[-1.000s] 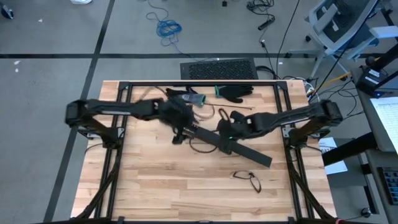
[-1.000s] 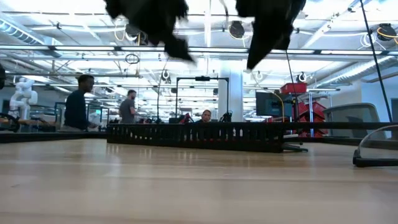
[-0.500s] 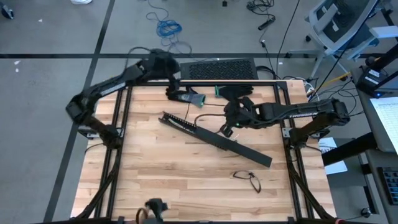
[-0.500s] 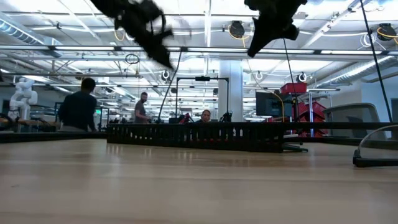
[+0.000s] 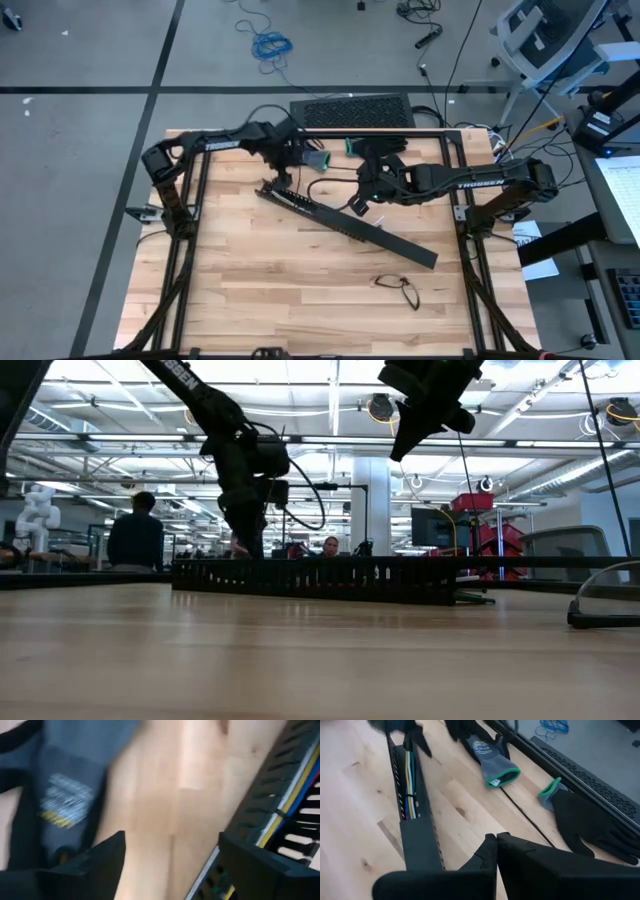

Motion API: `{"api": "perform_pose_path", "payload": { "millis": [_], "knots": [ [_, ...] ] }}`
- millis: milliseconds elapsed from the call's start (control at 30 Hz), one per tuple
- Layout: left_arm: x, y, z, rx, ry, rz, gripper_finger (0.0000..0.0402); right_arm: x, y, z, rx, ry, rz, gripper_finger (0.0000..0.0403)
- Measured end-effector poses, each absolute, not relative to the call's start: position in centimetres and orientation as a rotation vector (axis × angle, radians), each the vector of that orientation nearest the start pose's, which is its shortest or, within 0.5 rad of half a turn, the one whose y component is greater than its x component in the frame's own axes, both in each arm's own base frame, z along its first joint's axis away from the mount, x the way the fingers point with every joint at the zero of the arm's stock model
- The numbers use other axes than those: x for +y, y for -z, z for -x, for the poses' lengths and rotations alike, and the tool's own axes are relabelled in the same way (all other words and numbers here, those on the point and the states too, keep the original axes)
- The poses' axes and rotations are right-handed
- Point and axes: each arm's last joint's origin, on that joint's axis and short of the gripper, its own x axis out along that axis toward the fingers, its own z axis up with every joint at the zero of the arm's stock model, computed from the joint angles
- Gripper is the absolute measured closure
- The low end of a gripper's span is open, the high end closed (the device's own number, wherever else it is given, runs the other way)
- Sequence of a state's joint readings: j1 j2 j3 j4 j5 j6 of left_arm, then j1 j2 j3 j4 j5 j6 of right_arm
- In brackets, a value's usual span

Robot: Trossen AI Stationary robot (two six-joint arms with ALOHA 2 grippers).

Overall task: Ziptie cables
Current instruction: Close the black cable duct

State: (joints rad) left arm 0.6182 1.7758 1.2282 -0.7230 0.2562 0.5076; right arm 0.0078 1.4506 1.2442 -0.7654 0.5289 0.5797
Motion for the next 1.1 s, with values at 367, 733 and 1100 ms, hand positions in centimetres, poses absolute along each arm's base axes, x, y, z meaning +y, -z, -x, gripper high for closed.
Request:
{"api": "perform_pose_path", "payload": {
  "millis": [367, 733, 1100],
  "knots": [
    [17.6, -15.6, -30.9, 1.289, 0.014, 0.029, 0.0377, -1.1, -29.8, -29.3, 0.765, 0.730, -0.272, 0.0403],
    [13.0, -14.4, -32.9, 1.357, 0.127, 0.011, 0.0400, 0.1, -29.8, -29.3, 0.760, 0.701, -0.283, 0.0403],
    [6.6, -14.5, -34.6, 1.367, 0.254, -0.025, 0.0401, 2.8, -29.2, -28.2, 0.826, 0.708, -0.341, 0.0403]
  ]
}}
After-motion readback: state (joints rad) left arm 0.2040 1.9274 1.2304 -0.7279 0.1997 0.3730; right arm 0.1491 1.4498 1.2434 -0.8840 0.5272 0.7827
